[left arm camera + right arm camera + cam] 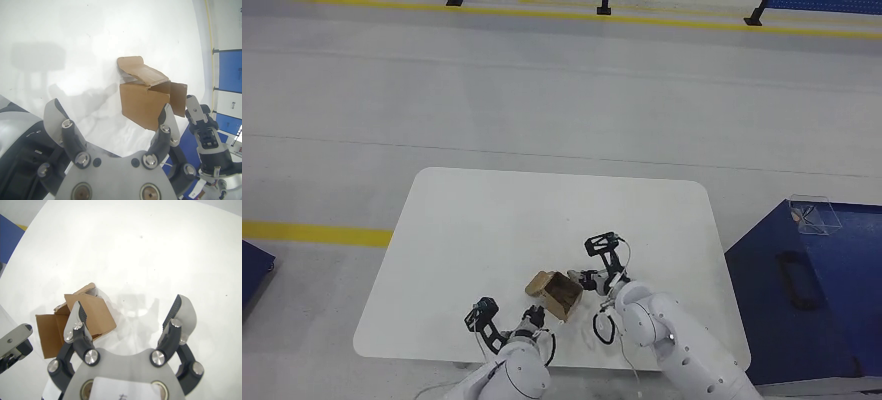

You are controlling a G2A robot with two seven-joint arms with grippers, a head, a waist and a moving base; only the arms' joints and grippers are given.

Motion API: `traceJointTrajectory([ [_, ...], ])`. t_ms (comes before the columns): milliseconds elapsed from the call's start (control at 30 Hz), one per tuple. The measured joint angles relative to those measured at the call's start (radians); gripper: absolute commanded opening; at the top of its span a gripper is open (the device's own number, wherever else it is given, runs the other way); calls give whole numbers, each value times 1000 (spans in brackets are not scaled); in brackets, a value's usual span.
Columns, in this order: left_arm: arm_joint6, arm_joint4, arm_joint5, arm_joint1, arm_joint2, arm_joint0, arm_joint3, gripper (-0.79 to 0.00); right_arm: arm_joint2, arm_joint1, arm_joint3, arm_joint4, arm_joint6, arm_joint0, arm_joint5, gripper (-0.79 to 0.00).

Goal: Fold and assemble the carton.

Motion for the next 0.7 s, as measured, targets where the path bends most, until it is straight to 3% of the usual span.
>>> traceJointTrajectory([
  [467, 106, -296, 0, -13, 201, -240, 157, 0, -24, -29, 72, -12, 0, 12, 13, 0],
  [700, 105, -357, 0, -33, 260, -301, 198, 0, -23, -40, 88, -34, -24, 16, 24, 0],
])
